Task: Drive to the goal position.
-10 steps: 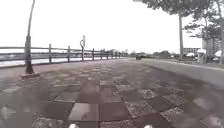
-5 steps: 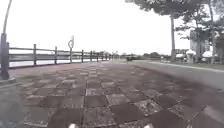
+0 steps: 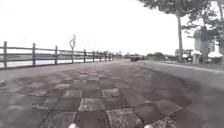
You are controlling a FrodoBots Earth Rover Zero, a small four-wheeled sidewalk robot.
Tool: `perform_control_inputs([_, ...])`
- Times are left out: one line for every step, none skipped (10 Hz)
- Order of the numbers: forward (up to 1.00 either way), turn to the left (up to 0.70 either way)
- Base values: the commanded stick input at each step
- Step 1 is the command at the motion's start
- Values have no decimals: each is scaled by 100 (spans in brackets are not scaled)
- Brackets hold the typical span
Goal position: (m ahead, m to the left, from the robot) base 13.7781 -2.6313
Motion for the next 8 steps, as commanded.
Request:
perform_control_inputs([100, 0])
perform_control_inputs([100, 0])
perform_control_inputs([100, 0])
perform_control_inputs([100, 0])
perform_control_inputs([100, 0])
perform_control_inputs([100, 0])
perform_control_inputs([100, 0])
perform_control_inputs([100, 0])
